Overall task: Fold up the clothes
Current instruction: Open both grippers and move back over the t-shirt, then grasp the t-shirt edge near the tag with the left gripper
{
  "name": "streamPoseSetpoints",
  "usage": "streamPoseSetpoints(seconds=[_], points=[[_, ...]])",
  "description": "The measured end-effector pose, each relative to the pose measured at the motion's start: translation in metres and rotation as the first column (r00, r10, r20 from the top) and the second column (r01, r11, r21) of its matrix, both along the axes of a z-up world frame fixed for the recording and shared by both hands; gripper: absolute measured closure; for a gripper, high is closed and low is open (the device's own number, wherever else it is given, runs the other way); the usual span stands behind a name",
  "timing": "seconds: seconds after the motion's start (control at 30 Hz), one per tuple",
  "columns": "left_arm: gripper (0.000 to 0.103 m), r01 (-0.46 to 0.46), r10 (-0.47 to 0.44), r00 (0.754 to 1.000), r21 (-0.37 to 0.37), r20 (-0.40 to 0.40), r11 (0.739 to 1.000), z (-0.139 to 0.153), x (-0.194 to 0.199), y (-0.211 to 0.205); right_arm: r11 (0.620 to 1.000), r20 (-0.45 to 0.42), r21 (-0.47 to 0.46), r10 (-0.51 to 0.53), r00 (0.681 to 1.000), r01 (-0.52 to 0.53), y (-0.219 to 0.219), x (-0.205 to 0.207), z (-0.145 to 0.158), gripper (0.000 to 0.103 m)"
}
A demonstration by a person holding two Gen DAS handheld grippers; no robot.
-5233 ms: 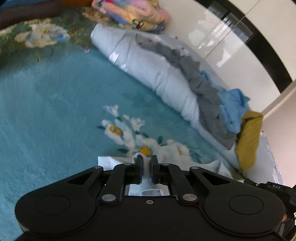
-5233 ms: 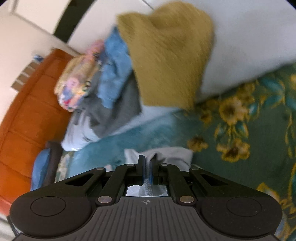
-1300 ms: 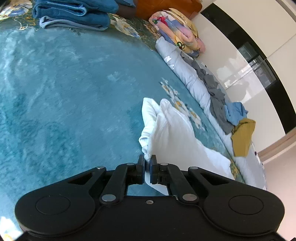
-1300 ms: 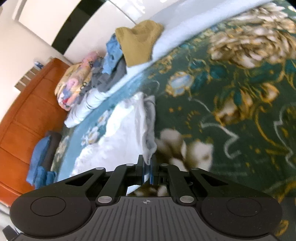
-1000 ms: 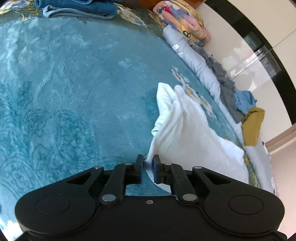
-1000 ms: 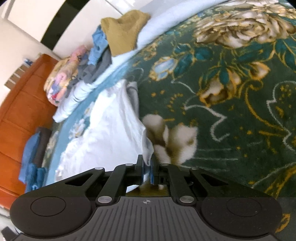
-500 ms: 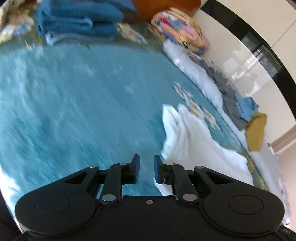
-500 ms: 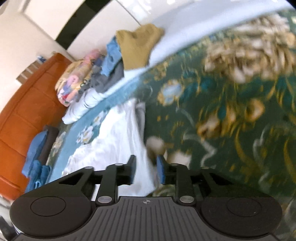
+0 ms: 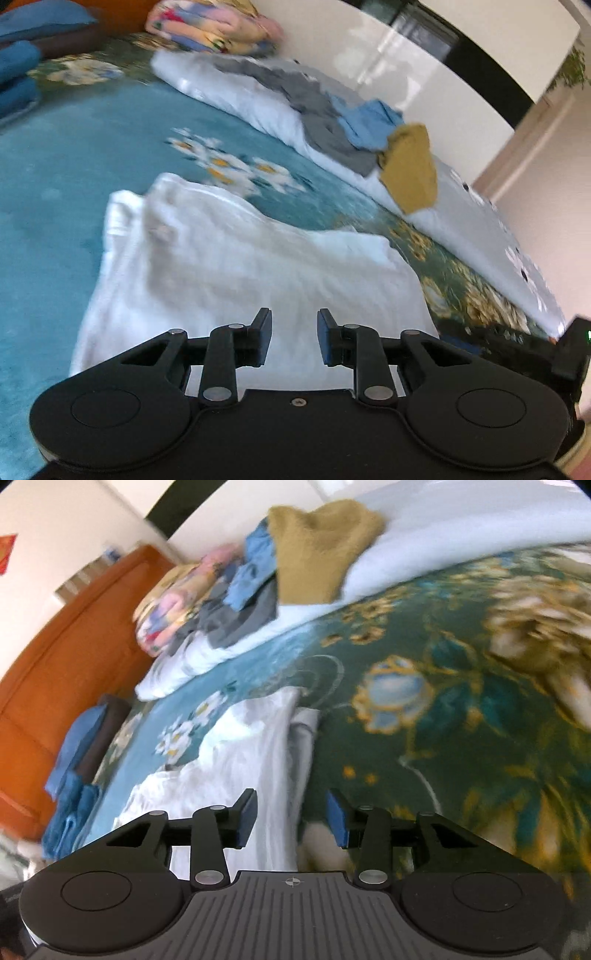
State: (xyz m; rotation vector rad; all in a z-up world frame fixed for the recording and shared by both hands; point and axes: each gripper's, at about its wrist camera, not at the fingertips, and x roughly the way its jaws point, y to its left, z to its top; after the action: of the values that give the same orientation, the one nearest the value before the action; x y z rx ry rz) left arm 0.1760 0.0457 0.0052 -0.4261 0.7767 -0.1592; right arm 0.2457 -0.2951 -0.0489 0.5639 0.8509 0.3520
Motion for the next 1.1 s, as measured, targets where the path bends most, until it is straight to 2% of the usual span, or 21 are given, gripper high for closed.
streamPoseSetpoints(seconds=[0.07,0.13,0.23,0.3,0.53,0.9,1.1], points=[[0.081,0.023,-0.022,1.0,0.012,-0.02,1.0,-0.005,0.015,-0.008,1.0,0.003,-0.003,0.01,1.0,-0.01,0.001,0.011,-0.001,0.065],[0.086,0.032,-0.032,0.999,0.006,-0.036,0.999,-0.01,0.025,-0.013,1.0,0.001,-0.003,0.024,1.0,-0.024,0.0,0.023,-0.003,0.064],[0.101,0.013,-0.015,0.997,-0.033,-0.072,0.999,-0.021,0.049,-0.013,0.998,-0.025,0.016,0.053,0.998,-0.052,-0.003,0.039,-0.009,0.064],[0.103,-0.01,0.007,0.996,-0.032,-0.089,0.999,-0.026,0.063,-0.012,0.997,-0.042,0.031,0.075,0.996,-0.074,-0.003,0.048,-0.015,0.064],[0.103,-0.02,0.018,0.991,-0.012,-0.134,1.0,-0.042,0.091,-0.012,0.978,-0.036,0.188,0.103,0.994,-0.095,-0.017,0.062,-0.033,0.064],[0.103,-0.013,0.008,0.989,-0.034,-0.15,0.999,-0.054,0.107,-0.008,0.973,-0.03,0.189,0.14,0.99,-0.132,-0.015,0.071,-0.032,0.071],[0.103,-0.047,0.036,0.992,-0.09,-0.125,0.995,-0.049,0.101,-0.002,0.983,-0.024,0.143,0.118,0.993,-0.113,-0.004,0.069,-0.026,0.088]])
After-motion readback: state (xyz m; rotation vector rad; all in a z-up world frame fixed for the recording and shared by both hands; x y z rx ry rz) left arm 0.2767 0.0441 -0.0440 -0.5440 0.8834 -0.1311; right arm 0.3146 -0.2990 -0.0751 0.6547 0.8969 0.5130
